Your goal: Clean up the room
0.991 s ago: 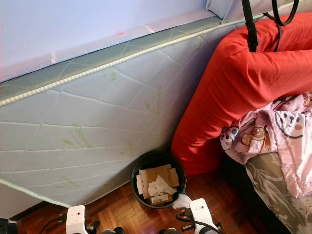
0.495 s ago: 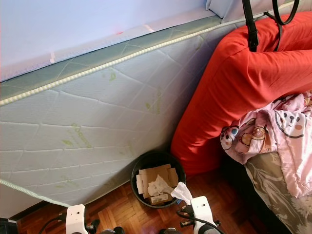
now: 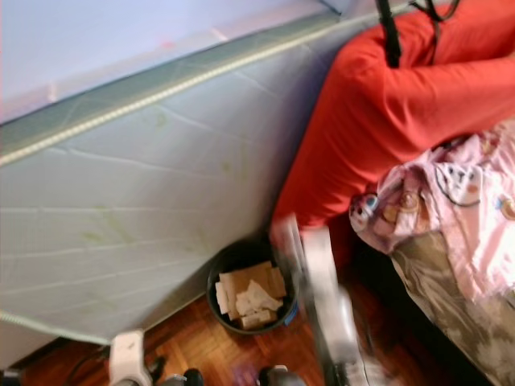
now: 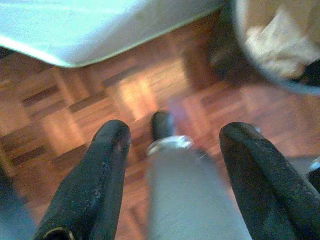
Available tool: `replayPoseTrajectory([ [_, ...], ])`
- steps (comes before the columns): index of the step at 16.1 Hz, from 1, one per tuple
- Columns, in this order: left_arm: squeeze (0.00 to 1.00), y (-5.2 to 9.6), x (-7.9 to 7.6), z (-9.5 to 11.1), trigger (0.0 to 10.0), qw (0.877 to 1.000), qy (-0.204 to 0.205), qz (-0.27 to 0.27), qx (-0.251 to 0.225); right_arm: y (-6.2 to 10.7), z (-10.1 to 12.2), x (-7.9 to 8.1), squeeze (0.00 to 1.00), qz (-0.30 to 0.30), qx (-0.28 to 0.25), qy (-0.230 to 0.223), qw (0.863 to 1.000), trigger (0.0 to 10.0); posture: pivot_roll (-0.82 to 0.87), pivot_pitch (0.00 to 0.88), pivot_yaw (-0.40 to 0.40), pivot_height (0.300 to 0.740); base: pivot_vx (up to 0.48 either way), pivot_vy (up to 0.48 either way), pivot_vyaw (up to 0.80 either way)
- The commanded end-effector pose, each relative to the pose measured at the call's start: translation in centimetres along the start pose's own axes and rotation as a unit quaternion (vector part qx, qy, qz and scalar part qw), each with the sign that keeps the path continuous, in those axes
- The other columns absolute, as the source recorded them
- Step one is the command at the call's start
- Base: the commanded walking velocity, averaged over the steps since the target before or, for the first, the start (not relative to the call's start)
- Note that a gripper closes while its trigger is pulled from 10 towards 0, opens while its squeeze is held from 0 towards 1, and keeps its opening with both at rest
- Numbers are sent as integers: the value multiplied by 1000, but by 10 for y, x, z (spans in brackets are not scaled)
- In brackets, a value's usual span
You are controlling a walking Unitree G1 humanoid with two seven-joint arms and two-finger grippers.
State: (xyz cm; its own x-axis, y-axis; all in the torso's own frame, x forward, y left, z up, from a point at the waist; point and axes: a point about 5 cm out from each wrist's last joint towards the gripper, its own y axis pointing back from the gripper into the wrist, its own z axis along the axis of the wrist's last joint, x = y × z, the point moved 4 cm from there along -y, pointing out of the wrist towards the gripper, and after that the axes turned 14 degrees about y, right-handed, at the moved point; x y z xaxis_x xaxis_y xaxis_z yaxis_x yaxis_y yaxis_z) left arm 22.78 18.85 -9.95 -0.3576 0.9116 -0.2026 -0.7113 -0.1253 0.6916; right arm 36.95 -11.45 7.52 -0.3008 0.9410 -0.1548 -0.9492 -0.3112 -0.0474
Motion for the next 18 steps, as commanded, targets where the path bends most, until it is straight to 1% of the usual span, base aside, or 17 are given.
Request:
replayPoseTrajectory([
  [1,0,6,16,-15,10000,1000,1,21,20,20,-23,3,0,1,26,-11,1000,10000,-93,201,-34,740,0,0,0],
  [2,0,5,15,-15,10000,1000,1,20,20,18,-15,1,0,0,6,9,1000,10000,-93,201,-34,740,0,0,0],
  [4,0,5,14,-13,10000,1000,2,18,17,11,12,1,0,14,-56,-5,998,10000,-93,202,-33,740,0,0,0],
  [5,0,5,14,-13,10000,1000,2,17,17,10,18,8,0,49,-67,-8,997,10000,-95,202,-33,740,0,0,0],
  [6,0,5,13,-12,10000,1000,1,16,17,12,20,21,0,110,-68,-6,992,10000,-98,200,-32,740,0,0,0],
  [7,0,4,12,-12,10000,1000,1,15,16,14,12,15,0,96,-45,27,994,10000,-98,200,-32,740,0,0,0],
  [8,0,4,12,-12,10000,1000,0,14,15,16,-2,-8,0,16,-1,68,998,10000,-99,199,-31,740,0,0,0],
  [9,0,4,12,-11,10000,1000,0,14,15,18,-8,-16,0,-6,13,53,998,10000,-93,200,-30,740,0,0,0],
  [11,0,4,13,-10,10000,1000,0,15,12,15,-5,-9,0,6,6,28,1000,10000,-90,199,-28,740,0,0,0],
  [12,0,4,14,-10,10000,1000,-1,16,11,10,3,4,0,33,-10,10,999,10000,-95,197,-26,740,0,0,0],
  [14,0,4,13,-10,10000,1000,-4,15,12,8,3,17,0,62,-3,11,998,10000,-98,194,-23,740,0,0,0],
  [15,0,5,12,-11,10000,1000,-6,13,12,7,1,21,0,65,5,11,998,10000,-94,193,-21,740,0,0,0],
  [16,0,5,12,-11,10000,1000,-6,13,12,7,-1,22,0,63,9,13,998,10000,-94,193,-21,740,0,0,0],
  [17,0,5,13,-12,10000,1000,-7,12,12,4,-2,18,0,39,20,27,999,10000,-97,188,-19,740,0,0,0],
  [18,0,5,13,-12,10000,1000,-7,13,13,2,-1,12,0,16,20,22,999,10000,-98,185,-18,740,0,0,0],
])
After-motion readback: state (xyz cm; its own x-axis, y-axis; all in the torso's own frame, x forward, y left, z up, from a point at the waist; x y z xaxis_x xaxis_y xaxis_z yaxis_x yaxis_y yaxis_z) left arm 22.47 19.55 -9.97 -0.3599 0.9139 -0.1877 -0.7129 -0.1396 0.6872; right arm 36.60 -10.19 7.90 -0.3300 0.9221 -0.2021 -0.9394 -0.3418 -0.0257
